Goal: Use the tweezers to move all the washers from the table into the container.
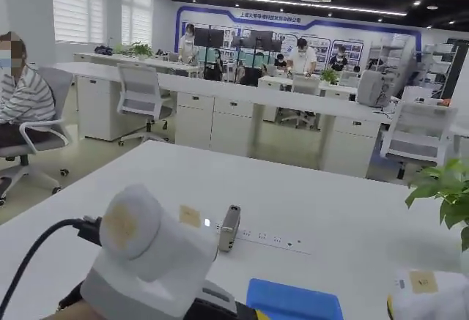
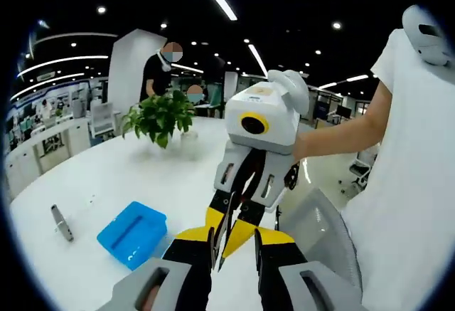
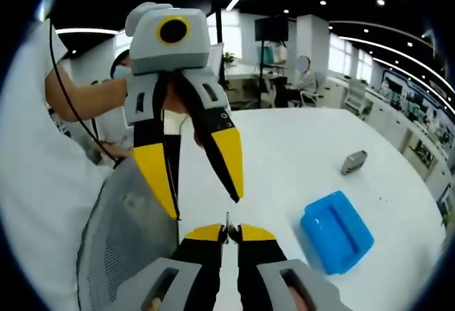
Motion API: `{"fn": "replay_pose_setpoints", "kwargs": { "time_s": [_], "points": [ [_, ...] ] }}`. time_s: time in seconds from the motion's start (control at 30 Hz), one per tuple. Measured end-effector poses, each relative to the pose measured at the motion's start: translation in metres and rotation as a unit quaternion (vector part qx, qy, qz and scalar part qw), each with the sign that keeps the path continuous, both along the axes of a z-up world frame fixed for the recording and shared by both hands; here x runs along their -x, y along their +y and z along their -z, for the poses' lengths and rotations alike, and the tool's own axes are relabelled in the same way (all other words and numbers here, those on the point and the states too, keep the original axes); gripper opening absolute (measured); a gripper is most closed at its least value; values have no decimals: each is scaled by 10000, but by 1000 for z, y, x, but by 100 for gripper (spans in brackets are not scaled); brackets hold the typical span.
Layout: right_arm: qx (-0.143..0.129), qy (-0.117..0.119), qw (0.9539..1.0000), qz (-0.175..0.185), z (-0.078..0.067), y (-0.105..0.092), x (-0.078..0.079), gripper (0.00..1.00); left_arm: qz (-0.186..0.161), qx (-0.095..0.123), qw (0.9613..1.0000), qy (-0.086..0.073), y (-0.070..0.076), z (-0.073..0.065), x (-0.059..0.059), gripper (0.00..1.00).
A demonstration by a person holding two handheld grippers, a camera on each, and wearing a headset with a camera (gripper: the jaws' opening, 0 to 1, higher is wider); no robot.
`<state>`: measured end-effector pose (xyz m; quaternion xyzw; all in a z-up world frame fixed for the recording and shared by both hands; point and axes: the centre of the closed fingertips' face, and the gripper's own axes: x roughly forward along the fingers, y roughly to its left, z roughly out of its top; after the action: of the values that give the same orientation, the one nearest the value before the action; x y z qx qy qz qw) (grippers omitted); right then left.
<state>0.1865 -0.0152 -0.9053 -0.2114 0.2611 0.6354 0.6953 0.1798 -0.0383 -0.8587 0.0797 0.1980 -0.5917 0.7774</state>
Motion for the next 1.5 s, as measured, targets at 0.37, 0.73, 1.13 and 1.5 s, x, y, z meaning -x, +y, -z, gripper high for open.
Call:
{"fn": "replay_pose_setpoints", "kwargs": {
  "time_s": [0.37,0.73,1.13,1.5],
  "points": [
    [126,-3,9997,-232,2,-2,12,3,244,287,9993,-40,-19,-3,2,12],
    [51,103,9995,-288,6,-3,17,3,594,151,9976,-326,-23,0,5,0],
    [-19,326,9992,-231,19,-12,15,12,700,123,9958,-586,-22,-12,2,0],
    [153,220,9995,-173,28,-18,9,5,582,40,9964,-621,-13,-5,-1,0]
  ]
}}
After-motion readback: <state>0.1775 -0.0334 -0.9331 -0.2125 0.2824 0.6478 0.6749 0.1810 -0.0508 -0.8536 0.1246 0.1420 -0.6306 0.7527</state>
